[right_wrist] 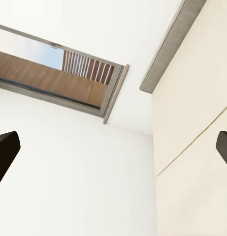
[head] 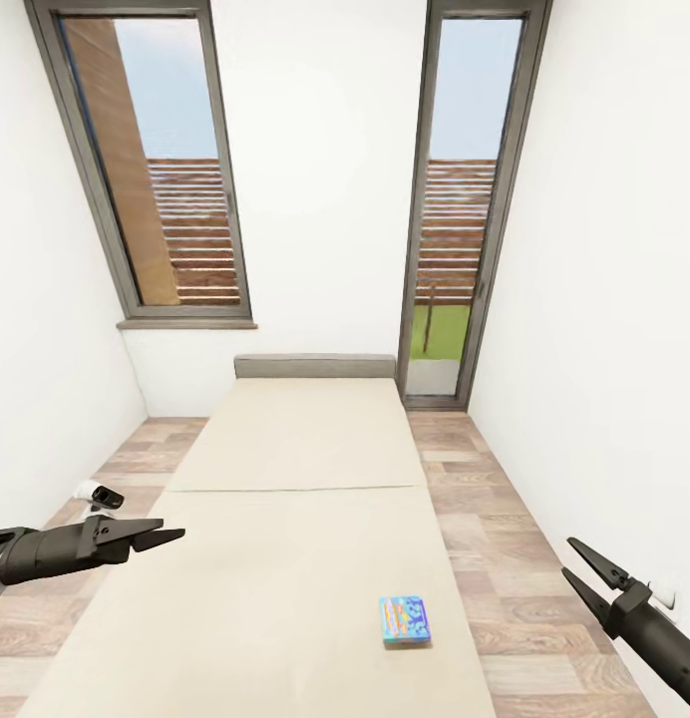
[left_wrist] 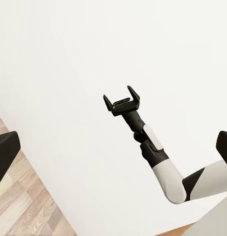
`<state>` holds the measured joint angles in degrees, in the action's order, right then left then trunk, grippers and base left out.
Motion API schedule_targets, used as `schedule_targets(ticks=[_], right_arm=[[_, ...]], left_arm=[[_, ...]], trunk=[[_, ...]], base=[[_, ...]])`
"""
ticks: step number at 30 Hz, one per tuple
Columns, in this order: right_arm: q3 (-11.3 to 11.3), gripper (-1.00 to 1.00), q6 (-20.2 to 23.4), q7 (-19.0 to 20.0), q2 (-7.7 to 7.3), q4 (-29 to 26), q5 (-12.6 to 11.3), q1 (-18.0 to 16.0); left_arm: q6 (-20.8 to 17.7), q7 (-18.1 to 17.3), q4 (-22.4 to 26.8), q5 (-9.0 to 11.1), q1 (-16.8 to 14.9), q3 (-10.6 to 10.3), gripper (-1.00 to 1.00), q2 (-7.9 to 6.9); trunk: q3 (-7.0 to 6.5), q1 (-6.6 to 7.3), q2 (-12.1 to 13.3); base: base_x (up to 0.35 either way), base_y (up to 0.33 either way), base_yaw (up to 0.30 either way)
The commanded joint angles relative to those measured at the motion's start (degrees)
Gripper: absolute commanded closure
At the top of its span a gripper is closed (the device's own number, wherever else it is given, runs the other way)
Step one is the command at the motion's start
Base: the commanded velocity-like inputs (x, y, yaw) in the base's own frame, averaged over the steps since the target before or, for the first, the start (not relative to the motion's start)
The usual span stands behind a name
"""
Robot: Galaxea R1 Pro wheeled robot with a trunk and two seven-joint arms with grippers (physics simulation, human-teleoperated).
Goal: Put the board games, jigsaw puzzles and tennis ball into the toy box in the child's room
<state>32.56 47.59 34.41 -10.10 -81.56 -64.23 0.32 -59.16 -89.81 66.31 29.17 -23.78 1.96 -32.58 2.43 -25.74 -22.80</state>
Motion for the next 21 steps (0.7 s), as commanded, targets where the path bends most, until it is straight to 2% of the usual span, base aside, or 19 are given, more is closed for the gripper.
schedule_targets(ticks=[1,7,21], right_arm=[[0.0,-1.00,0.3,0.0,0.01,-0.1,-0.1,0.0],[0.0,-1.00,0.3,0.0,0.02,-0.1,-0.1,0.0],[0.0,-1.00,0.3,0.0,0.00,-0.2,-0.1,0.0]], left_arm=[[-0.6,-0.2,0.0,0.0,0.0,0.0,-1.00,-0.02],[-0.6,-0.2,0.0,0.0,0.0,0.0,-1.00,-0.02],[-0.6,-0.2,0.0,0.0,0.0,0.0,-1.00,-0.02]], trunk=[[0.12,-0.05,-0.1],[0.12,-0.05,-0.1],[0.12,-0.05,-0.1]], base=[[0.119,0.000,0.000],[0.133,0.000,0.000],[0.051,0.000,0.000]])
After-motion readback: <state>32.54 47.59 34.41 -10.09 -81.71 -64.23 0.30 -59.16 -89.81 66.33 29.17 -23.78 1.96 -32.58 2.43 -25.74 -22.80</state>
